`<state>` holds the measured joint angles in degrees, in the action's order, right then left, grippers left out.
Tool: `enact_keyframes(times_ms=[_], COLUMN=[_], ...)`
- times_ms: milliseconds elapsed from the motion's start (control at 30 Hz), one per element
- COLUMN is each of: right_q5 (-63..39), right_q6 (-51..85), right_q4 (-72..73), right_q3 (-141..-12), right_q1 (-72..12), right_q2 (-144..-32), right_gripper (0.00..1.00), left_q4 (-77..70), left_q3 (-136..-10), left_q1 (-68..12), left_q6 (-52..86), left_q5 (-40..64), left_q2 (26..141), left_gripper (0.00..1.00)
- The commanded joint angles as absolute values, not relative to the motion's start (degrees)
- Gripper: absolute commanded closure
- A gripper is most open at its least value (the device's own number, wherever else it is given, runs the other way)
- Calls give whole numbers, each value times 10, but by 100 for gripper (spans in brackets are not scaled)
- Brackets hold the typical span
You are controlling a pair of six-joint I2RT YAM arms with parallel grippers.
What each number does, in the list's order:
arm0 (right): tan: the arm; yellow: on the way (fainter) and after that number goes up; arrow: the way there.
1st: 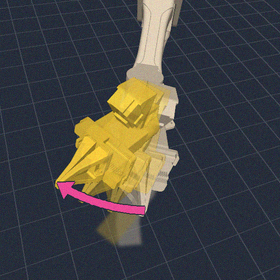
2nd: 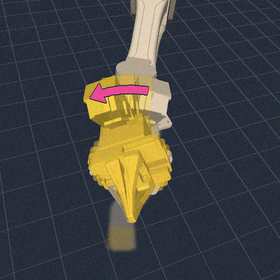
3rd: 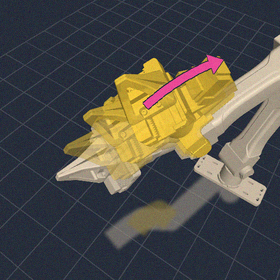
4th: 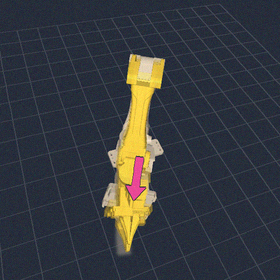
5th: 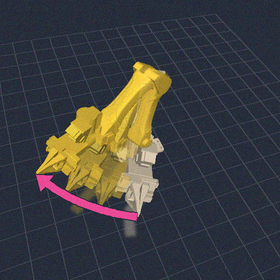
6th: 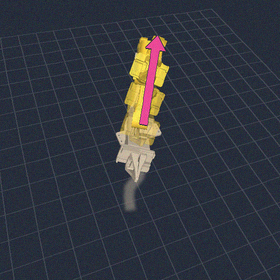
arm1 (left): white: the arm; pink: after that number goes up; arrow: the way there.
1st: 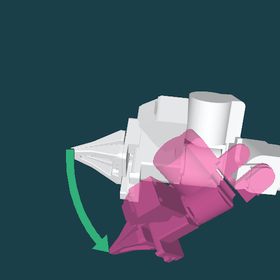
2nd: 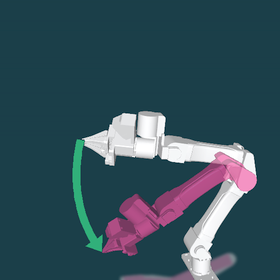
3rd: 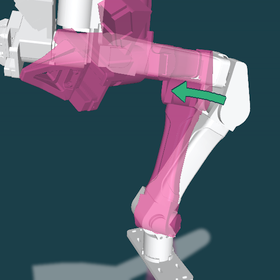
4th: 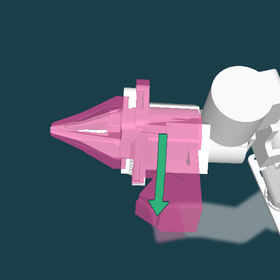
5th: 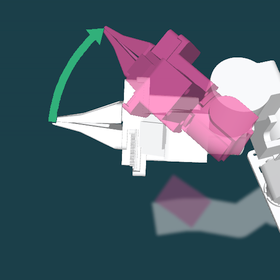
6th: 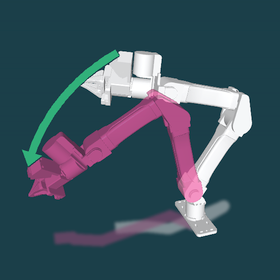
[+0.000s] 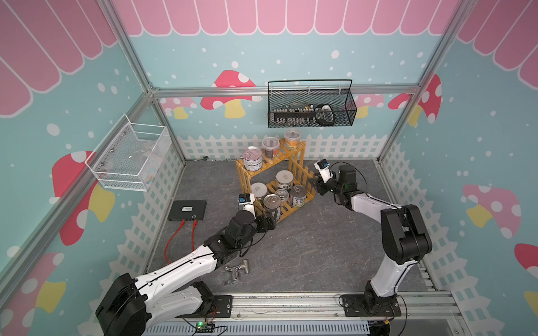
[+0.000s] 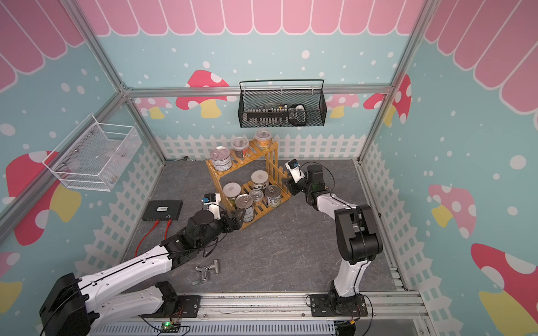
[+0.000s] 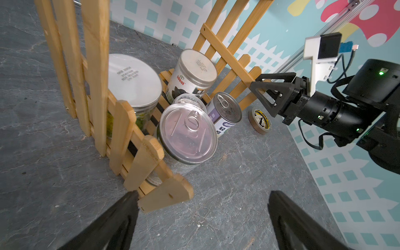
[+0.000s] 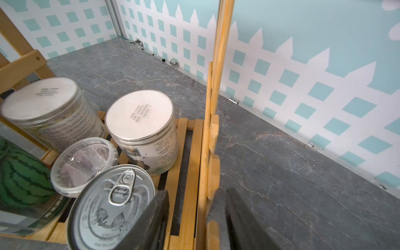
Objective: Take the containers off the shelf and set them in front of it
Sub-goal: Adjust the shelf at the center of the board.
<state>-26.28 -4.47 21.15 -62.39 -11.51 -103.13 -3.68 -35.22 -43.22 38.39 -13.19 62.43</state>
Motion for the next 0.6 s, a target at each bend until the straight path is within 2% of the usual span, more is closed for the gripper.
enact_keyframes(times_ms=[0,200,367,567], right_q5=[-239,-229,-209,-188], right_q6=[-38,-33,-28,-9], right_q4=[232,237,238,255], right_q3=[-638,-630,-626,-600], right_q1=[-122,-129,-134,-144], right_q2=[-1041,-1044,-1042,-1030], right_gripper=[61,75,77,89], left_q4=[-36,-40,-42,-42], left_q3=[-376,-381,-382,-383], left_q1=[-435,-435,-436,-436], left_q6=[378,377,376,370], left_q5=[-143,-141,-135,-133], left_q2=[636,649,655,658], left_gripper=[3,2,1,1])
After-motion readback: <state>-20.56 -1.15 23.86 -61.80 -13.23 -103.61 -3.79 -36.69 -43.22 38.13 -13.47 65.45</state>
